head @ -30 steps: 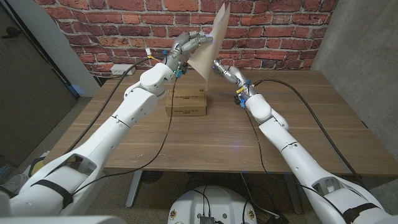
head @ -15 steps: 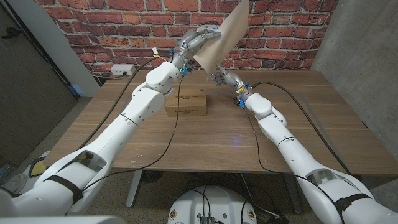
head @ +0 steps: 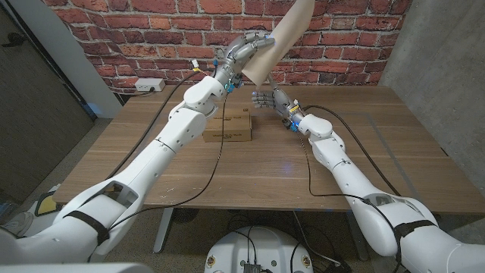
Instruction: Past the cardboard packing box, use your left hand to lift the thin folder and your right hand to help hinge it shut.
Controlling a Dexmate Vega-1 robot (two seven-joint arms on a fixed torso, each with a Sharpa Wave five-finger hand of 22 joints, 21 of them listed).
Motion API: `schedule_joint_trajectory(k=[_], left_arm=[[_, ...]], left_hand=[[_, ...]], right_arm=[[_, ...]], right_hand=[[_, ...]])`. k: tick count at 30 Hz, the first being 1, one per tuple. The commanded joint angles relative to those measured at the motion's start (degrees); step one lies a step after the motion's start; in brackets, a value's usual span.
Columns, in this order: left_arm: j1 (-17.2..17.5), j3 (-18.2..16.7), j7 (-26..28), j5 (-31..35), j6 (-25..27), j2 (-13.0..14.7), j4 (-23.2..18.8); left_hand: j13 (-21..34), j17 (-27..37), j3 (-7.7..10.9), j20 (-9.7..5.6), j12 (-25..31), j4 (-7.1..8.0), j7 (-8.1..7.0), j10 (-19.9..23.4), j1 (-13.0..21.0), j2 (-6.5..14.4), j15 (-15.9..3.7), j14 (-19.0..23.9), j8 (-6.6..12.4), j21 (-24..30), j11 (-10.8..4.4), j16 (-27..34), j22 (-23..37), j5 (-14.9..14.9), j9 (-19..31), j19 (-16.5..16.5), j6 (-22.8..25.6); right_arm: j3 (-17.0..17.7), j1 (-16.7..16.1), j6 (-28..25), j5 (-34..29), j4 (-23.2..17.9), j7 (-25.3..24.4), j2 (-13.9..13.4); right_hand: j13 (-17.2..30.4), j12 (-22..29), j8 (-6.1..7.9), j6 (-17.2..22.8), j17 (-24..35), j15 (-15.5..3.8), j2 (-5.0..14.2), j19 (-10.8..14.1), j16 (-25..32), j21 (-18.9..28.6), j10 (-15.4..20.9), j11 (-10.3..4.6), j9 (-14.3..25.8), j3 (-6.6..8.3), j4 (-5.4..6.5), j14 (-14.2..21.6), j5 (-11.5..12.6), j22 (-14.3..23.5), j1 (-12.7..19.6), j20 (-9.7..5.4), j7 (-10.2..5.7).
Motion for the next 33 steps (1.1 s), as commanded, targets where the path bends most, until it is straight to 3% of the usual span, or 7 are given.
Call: schedule_joint_trajectory(k=[1, 5, 6, 8, 12, 28, 33], left_arm=[[-0.12, 0.10, -1.14, -1.41, -1.18, -1.60, 3.14], [-0.02, 0.07, -1.52, -2.48, -0.60, -1.94, 3.59], [-0.10, 0.14, -1.94, -2.55, -0.81, -1.96, 3.69], [-0.07, 0.26, -1.93, -2.14, -1.22, -1.93, 3.03], [-0.13, 0.45, -2.10, -1.89, -1.88, -2.17, 2.15], [1.83, 0.09, 0.24, -2.76, -1.55, -2.68, 0.56], [2.27, -0.07, 1.34, -2.91, -0.91, -2.64, 0.58]], left_hand=[[0.38, 0.12, 0.72, -8.35, -0.30, 0.77, -0.16, 0.66, -0.34, 0.12, -0.90, -0.38, 0.41, 0.61, -1.44, -0.33, 0.18, 0.37, 0.23, -0.22, 0.21], [0.34, 0.19, 0.72, -8.36, -0.48, 0.86, -0.11, 0.79, -0.47, 0.07, -0.84, -0.29, 0.38, 0.67, -1.52, -0.27, 0.18, 0.35, -0.11, -0.29, 0.45], [0.33, 0.16, 0.74, -8.37, -0.53, 0.83, -0.27, 0.78, -0.43, 0.05, -0.90, -0.36, 0.37, 0.68, -1.47, -0.31, 0.18, 0.35, -0.22, -0.31, 0.53], [0.37, 0.19, 0.76, -8.38, -0.56, 0.83, -0.23, 0.78, -0.44, 0.03, -0.91, -0.38, 0.34, 0.69, -1.49, -0.31, 0.18, 0.35, -0.30, -0.33, 0.54], [0.43, 0.24, 0.78, -8.35, -0.63, 0.86, -0.24, 0.85, -0.47, 0.03, -0.87, -0.31, 0.39, 0.75, -1.47, -0.26, 0.19, 0.34, -0.32, -0.33, 0.51], [0.48, 0.14, 0.98, -8.36, -0.93, 0.87, -0.05, 1.38, -0.45, 0.02, -0.93, 0.04, 0.61, 1.00, -1.56, -0.24, 0.19, 0.27, -0.49, -0.40, 0.69], [0.54, 0.16, 1.03, -8.35, -0.99, 0.86, -0.07, 1.48, -0.45, -0.02, -0.92, 0.14, 0.66, 1.08, -1.77, -0.21, 0.19, 0.24, -0.55, -0.40, 0.73]], right_arm=[[11.84, 7.88, 12.87, 11.26, 23.24, 16.87, 8.35], [13.96, 7.78, 12.80, 8.74, 22.56, 16.95, 8.70], [13.42, 6.26, 11.08, 6.94, 19.01, 15.09, 8.33], [12.74, 4.85, 7.00, 5.09, 14.86, 13.92, 7.50], [13.50, 5.16, 5.83, 4.75, 15.59, 14.00, 7.74], [18.57, 7.24, 12.32, 5.67, 22.51, 13.23, 10.59], [22.32, 9.47, 15.27, 7.99, 27.82, 15.20, 12.17]], right_hand=[[-0.45, -0.42, -0.08, -2.06, -1.01, -0.20, 1.71, -3.60, -0.76, -2.98, -3.56, -0.64, 0.03, 0.79, -2.17, -6.24, 0.68, -0.06, 3.40, -0.85, -0.63], [-0.75, -0.68, -0.21, -4.48, -1.69, -0.02, 3.39, -5.77, -0.72, -5.29, -7.48, -0.81, -0.03, 2.22, -4.27, -10.85, 0.47, -0.07, 7.49, -1.68, -1.14], [-0.80, -0.62, -0.39, -5.50, -1.77, 0.50, 3.48, -5.62, -0.41, -5.61, -8.20, -0.57, -0.04, 2.33, -4.66, -11.10, 0.26, -0.05, 8.14, 0.20, -0.78], [-0.84, -0.23, -0.33, -6.62, -1.73, 1.17, 3.19, -2.90, 0.51, -5.21, -8.62, -0.49, -0.03, 1.89, -4.70, -9.62, -0.21, 0.06, 7.94, 1.85, -0.48], [-0.84, 0.19, -0.54, -8.25, -1.62, 0.95, 2.65, -0.04, 1.32, -4.70, -8.55, 0.04, -0.01, 1.06, -4.38, -7.35, -0.56, 0.16, 6.96, 2.53, 0.08], [-0.94, -0.40, -0.17, -11.23, -1.82, 1.55, 3.06, -10.47, -0.70, -11.76, -14.60, -0.51, 0.04, 0.23, -4.94, -17.82, -0.59, -0.07, 7.80, 2.93, -0.95], [-0.93, 0.11, 0.06, -11.19, -1.86, 0.69, 3.36, -10.42, -0.13, -12.18, -14.00, -0.49, 0.06, 0.35, -5.19, -17.30, -0.61, -0.06, 8.32, 1.80, -1.10]])
